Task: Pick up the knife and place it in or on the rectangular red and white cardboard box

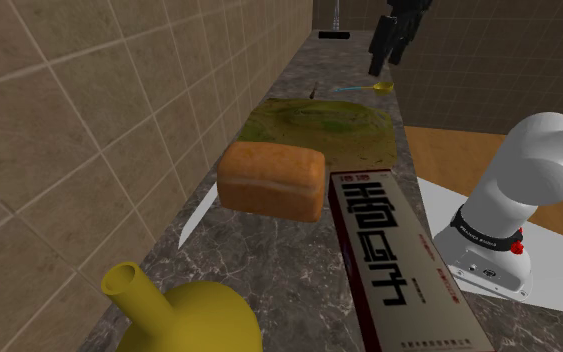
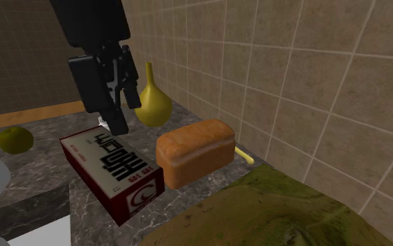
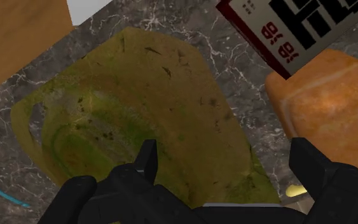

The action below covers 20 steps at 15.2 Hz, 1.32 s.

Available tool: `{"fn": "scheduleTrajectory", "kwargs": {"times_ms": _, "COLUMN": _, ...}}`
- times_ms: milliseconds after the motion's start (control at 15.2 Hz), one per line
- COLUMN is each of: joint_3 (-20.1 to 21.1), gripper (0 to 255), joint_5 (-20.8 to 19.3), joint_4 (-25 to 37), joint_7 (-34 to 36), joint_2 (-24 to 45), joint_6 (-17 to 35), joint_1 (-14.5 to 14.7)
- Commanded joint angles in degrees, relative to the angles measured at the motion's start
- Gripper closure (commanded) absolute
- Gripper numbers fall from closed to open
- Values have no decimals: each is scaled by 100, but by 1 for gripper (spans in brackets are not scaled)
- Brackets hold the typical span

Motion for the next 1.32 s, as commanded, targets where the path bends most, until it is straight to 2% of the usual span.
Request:
{"fn": "scheduleTrajectory", "kwargs": {"times_ms": 0, "joint_3": 344, "gripper": 0, "joint_5": 207, "joint_4": -191, "joint_7": 532, "joint_2": -30, "joint_6": 186, "joint_1": -16}}
{"fn": "scheduleTrajectory", "kwargs": {"times_ms": 396, "joint_3": 1412, "gripper": 0, "joint_5": 757, "joint_4": -343, "joint_7": 2031, "joint_2": 288, "joint_6": 757, "joint_1": -133}}
{"fn": "scheduleTrajectory", "kwargs": {"times_ms": 726, "joint_3": 2366, "gripper": 0, "joint_5": 1057, "joint_4": -170, "joint_7": 3295, "joint_2": 879, "joint_6": 1291, "joint_1": -390}}
{"fn": "scheduleTrajectory", "kwargs": {"times_ms": 990, "joint_3": 3200, "gripper": 0, "joint_5": 1100, "joint_4": 153, "joint_7": 4346, "joint_2": 1534, "joint_6": 1726, "joint_1": -772}}
{"fn": "scheduleTrajectory", "kwargs": {"times_ms": 1254, "joint_3": 4172, "gripper": 0, "joint_5": 869, "joint_4": 623, "joint_7": 5490, "joint_2": 2348, "joint_6": 2136, "joint_1": -1382}}
